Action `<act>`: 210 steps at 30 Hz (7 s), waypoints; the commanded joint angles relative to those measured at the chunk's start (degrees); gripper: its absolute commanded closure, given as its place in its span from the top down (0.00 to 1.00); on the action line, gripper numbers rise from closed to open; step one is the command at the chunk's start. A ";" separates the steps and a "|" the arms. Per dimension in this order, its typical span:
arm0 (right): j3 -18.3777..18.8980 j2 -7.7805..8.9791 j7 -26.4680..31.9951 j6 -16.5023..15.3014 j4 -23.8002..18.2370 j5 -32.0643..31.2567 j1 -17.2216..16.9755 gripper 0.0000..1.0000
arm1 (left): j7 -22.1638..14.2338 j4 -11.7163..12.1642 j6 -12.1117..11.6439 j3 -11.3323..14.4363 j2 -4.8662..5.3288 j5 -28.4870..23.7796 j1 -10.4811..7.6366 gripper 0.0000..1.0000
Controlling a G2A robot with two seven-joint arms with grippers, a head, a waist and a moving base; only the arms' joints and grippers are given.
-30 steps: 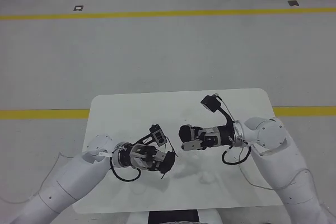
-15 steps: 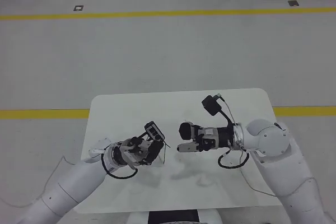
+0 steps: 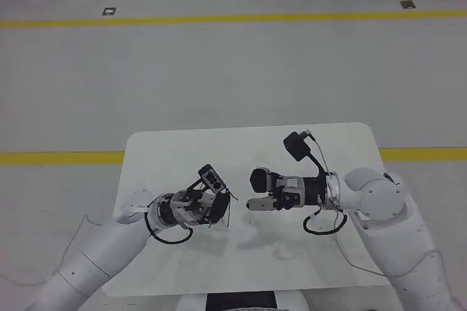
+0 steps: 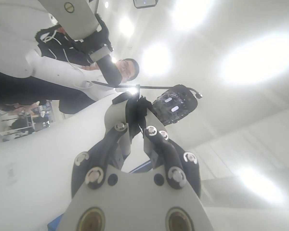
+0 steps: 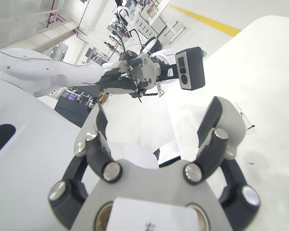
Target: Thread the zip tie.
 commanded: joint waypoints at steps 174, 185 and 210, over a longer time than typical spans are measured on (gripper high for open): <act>-44.65 21.69 -56.81 0.00 -3.10 -35.31 26.70 0.15 | 8.40 -8.08 6.01 -18.09 0.19 15.85 10.10 0.00; -44.66 21.12 -56.03 0.00 -2.87 -35.59 26.67 0.07 | 8.31 -7.73 6.49 -17.88 -0.01 15.99 9.99 0.00; -44.59 20.22 -54.20 0.00 -1.23 -35.52 26.49 0.00 | 8.23 -7.50 5.57 -18.67 -0.51 15.18 8.89 0.00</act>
